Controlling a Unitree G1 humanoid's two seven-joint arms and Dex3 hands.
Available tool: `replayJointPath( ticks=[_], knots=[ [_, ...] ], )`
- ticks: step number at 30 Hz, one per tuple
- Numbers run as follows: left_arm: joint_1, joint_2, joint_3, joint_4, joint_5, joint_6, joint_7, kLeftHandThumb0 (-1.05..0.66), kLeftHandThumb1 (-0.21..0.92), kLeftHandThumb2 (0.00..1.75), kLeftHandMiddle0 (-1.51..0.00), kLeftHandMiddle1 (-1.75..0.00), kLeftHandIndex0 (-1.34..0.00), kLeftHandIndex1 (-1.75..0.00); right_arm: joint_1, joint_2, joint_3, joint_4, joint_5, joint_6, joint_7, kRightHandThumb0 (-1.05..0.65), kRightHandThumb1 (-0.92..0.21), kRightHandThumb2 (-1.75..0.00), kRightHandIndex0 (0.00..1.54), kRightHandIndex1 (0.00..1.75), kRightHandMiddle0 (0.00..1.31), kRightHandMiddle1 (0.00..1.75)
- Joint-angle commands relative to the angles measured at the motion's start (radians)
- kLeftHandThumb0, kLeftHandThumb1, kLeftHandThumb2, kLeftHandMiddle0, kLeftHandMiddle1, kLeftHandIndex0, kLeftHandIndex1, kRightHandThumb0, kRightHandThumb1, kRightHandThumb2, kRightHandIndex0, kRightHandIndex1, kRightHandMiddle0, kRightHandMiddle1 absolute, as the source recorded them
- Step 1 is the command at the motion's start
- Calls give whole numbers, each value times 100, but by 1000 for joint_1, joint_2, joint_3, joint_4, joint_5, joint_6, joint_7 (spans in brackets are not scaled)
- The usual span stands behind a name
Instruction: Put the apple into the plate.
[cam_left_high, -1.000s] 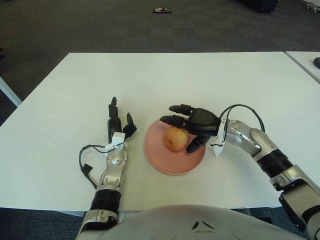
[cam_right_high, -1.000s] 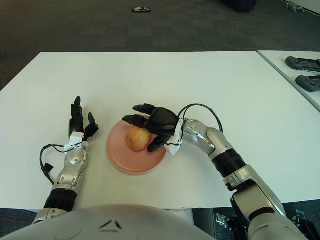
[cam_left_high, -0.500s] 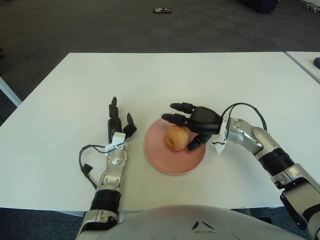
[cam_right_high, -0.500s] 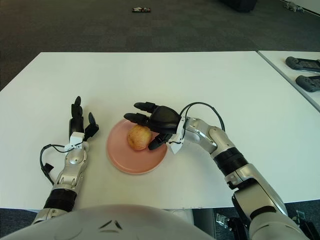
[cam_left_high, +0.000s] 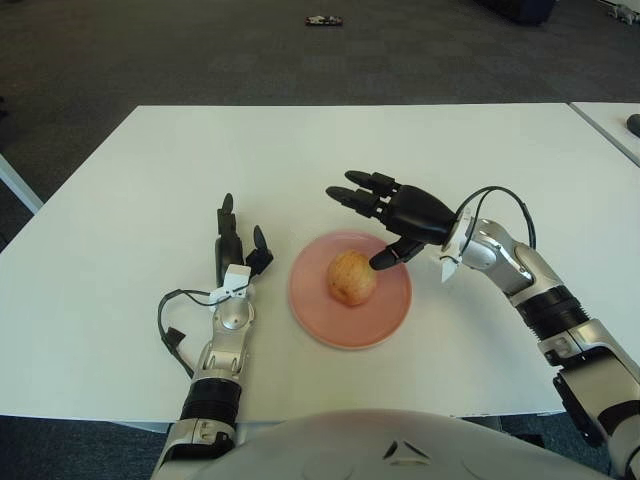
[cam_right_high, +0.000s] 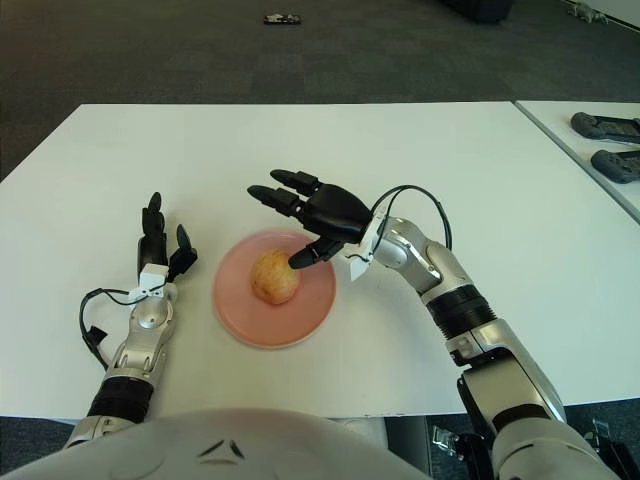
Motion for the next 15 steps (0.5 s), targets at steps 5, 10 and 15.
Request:
replayJointPath(
  ticks=[5,10,15],
  knots=[
    [1,3,7,12,-4,-15,8,-77,92,97,-20,-1,0,-37,-56,34,-85,64,169,71,35,-105,-92,-65,0,0,1,13],
    [4,6,6,9,3,-25,13,-77,92,97,-19,-1,0,-37,-88,26,-129,60,270,137,106,-105,-92,-64,0,0,0,14],
    [7,9,7,9,0,-33,10,-76,92,96,-19,0,0,-36,-102,52,-171,45,318,248,125,-105,-92,-69,0,0,0,10]
  ],
)
